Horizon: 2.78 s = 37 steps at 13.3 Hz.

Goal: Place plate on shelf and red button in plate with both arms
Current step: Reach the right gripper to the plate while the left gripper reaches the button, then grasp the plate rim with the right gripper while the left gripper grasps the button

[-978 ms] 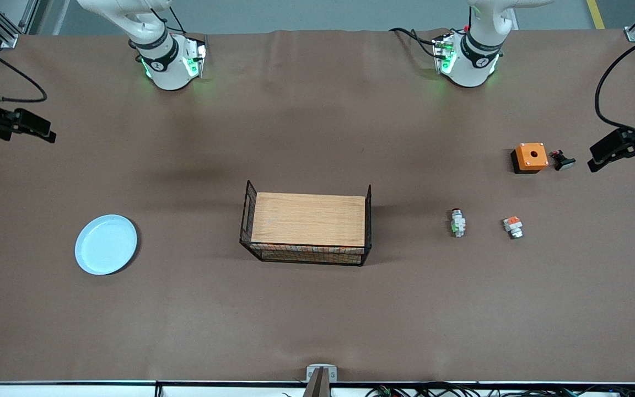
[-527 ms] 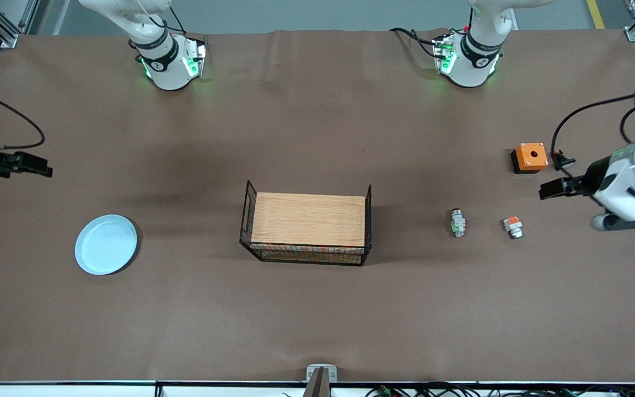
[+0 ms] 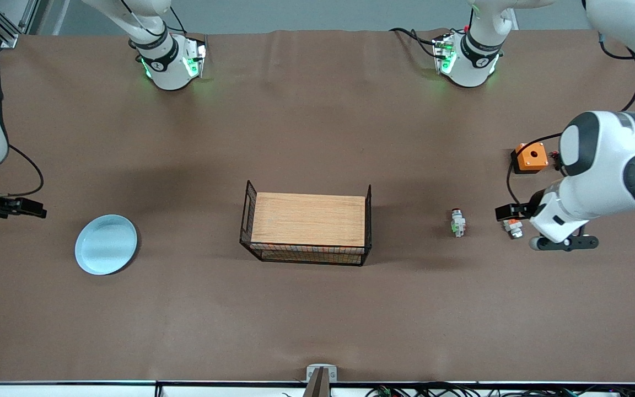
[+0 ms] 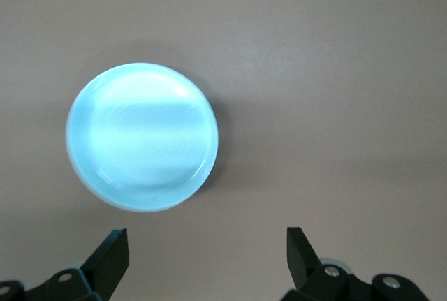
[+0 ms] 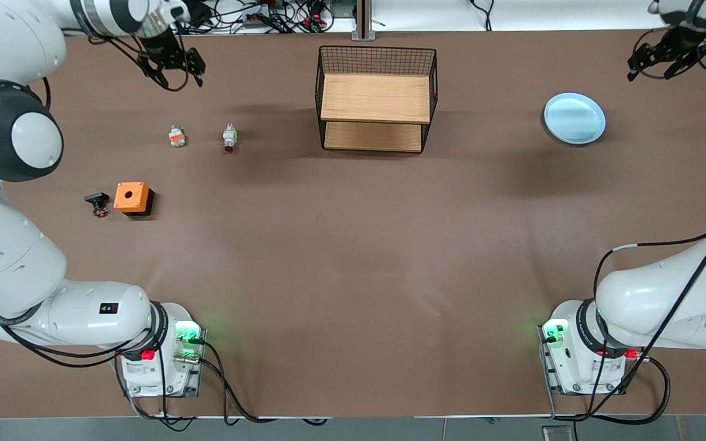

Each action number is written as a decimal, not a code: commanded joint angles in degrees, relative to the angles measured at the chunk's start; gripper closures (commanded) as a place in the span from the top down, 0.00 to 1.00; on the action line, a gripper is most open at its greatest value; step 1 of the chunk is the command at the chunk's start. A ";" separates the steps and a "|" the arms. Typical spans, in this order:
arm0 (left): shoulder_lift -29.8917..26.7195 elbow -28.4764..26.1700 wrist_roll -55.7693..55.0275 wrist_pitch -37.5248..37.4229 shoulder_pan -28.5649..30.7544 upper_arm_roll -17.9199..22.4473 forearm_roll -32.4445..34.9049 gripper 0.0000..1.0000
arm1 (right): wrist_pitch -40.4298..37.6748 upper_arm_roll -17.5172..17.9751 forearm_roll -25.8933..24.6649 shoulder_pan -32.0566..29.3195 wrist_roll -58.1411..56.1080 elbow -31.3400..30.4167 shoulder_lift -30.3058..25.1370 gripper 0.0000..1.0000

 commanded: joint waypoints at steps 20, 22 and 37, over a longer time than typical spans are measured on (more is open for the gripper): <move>12.07 -7.10 -2.76 19.70 -3.08 -2.66 -3.62 0.99 | 22.57 3.31 2.53 -2.27 -3.71 -1.42 17.54 1.00; 12.95 -7.11 -2.76 19.89 -2.99 -2.57 -3.54 0.99 | 22.48 3.31 2.53 -2.27 -3.71 -1.42 17.80 1.00; 14.10 -6.67 -2.23 20.77 -2.37 -2.22 -2.04 0.22 | 22.31 3.40 2.71 -2.62 -7.93 -1.16 18.59 0.28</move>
